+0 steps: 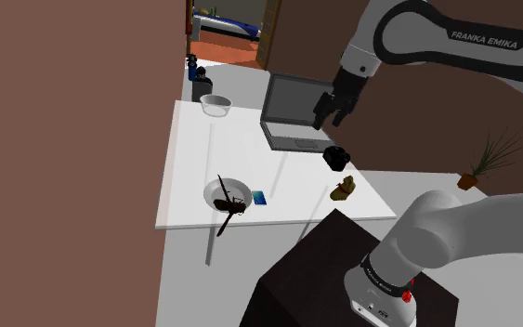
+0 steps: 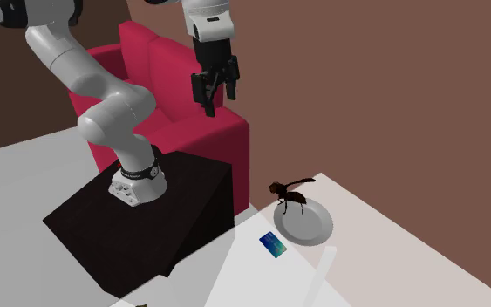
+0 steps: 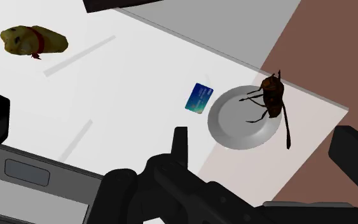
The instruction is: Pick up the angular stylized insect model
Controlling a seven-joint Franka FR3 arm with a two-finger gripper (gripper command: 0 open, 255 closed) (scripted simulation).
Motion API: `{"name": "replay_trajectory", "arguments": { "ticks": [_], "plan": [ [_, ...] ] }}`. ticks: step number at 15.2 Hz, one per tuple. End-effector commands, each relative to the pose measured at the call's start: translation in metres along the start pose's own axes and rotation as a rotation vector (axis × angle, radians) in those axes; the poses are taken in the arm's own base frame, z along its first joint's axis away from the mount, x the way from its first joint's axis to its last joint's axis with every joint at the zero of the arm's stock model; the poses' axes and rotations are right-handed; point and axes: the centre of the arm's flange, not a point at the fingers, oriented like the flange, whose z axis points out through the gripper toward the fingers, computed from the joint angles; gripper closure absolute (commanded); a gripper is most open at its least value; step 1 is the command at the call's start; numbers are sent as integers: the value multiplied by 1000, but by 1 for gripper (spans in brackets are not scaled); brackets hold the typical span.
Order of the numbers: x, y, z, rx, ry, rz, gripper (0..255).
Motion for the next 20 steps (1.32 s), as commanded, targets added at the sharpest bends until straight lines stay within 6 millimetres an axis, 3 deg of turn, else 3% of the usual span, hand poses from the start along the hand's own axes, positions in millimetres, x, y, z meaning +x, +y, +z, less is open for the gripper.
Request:
{"name": "replay_trajectory", "arguments": {
  "ticks": [1, 20],
  "plan": [
    [0, 0, 0, 0, 0, 0, 0],
    [46, -60, 233, 167, 4, 142, 0]
  ]
}}
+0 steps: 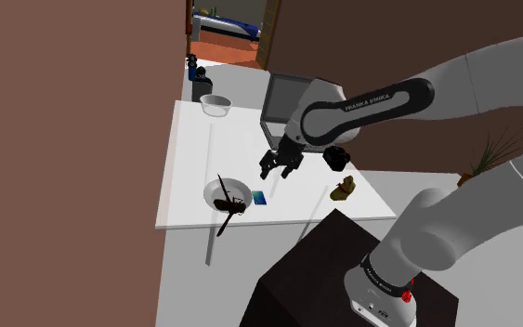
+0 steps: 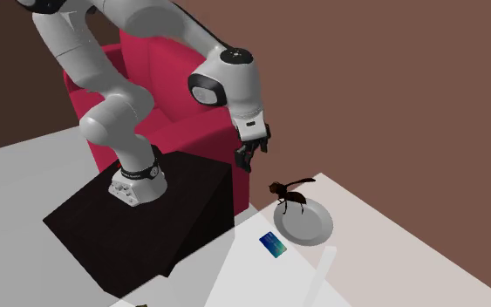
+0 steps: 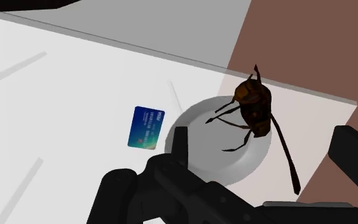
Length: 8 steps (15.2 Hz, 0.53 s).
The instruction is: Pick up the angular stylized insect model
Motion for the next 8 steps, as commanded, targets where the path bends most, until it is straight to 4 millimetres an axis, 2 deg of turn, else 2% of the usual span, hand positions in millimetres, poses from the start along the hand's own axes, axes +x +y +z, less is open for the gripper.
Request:
{"name": "replay_trajectory", "arguments": {
  "ticks": [1, 8],
  "plan": [
    [6, -7, 25, 18, 4, 17, 0],
    [22, -27, 111, 80, 5, 69, 0]
  ]
}}
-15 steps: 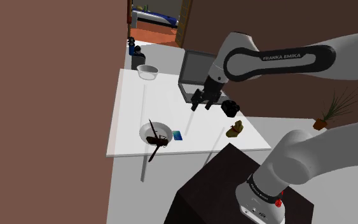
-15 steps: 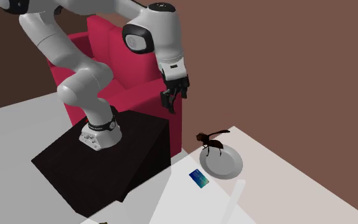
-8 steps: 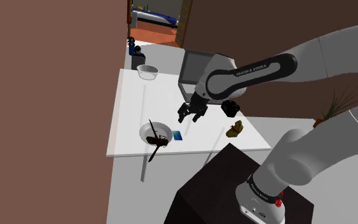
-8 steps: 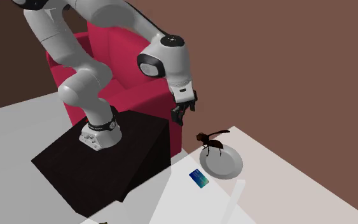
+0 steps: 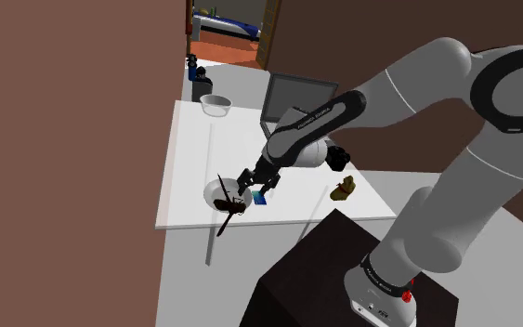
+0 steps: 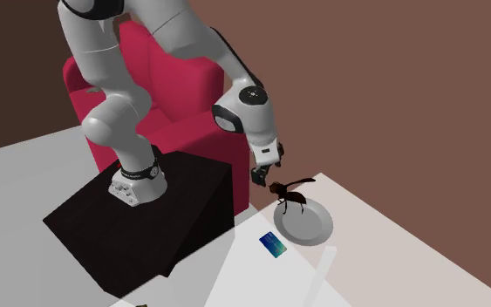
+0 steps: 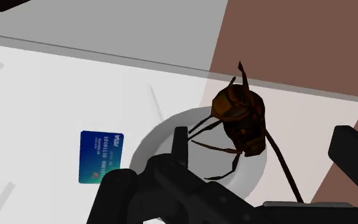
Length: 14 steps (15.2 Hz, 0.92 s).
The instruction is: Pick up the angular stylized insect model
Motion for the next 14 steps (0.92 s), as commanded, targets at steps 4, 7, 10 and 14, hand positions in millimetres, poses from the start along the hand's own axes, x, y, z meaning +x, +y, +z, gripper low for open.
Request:
{"name": "replay_trajectory", "arguments": {
  "ticks": [4, 7, 10, 14],
  "plan": [
    [9, -10, 52, 38, 3, 36, 0],
    [8, -6, 67, 38, 3, 36, 0],
    [8, -2, 82, 38, 3, 36, 0],
    [7, 1, 90, 38, 3, 36, 255]
  ]
}}
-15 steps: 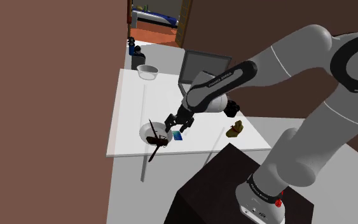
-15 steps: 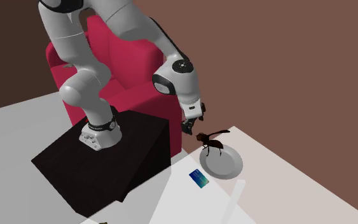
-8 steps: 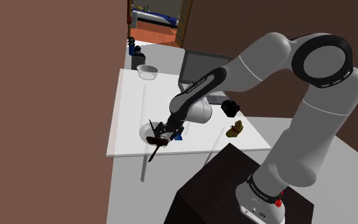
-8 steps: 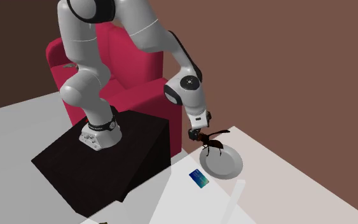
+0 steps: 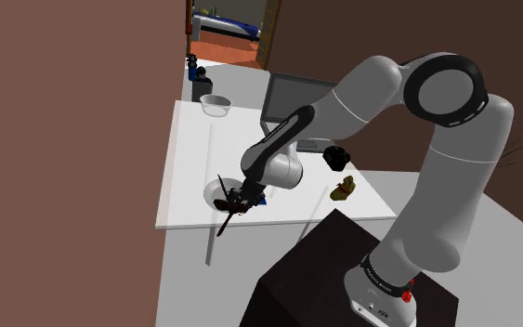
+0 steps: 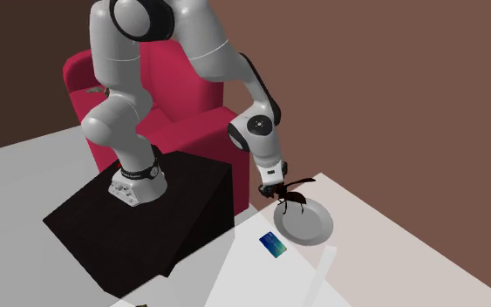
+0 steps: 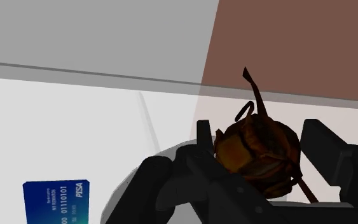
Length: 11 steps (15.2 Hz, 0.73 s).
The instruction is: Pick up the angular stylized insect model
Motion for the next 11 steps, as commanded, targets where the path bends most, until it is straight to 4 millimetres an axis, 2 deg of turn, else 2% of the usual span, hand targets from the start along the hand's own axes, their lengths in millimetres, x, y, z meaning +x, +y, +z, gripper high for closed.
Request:
{"name": "replay_trajectory", "arguments": {
  "ticks": [1, 9, 11],
  "plan": [
    [0, 1, 1, 0, 0, 0, 255],
    [0, 0, 1, 0, 0, 0, 255],
    [0, -3, -9, 0, 0, 0, 255]
  ]
}}
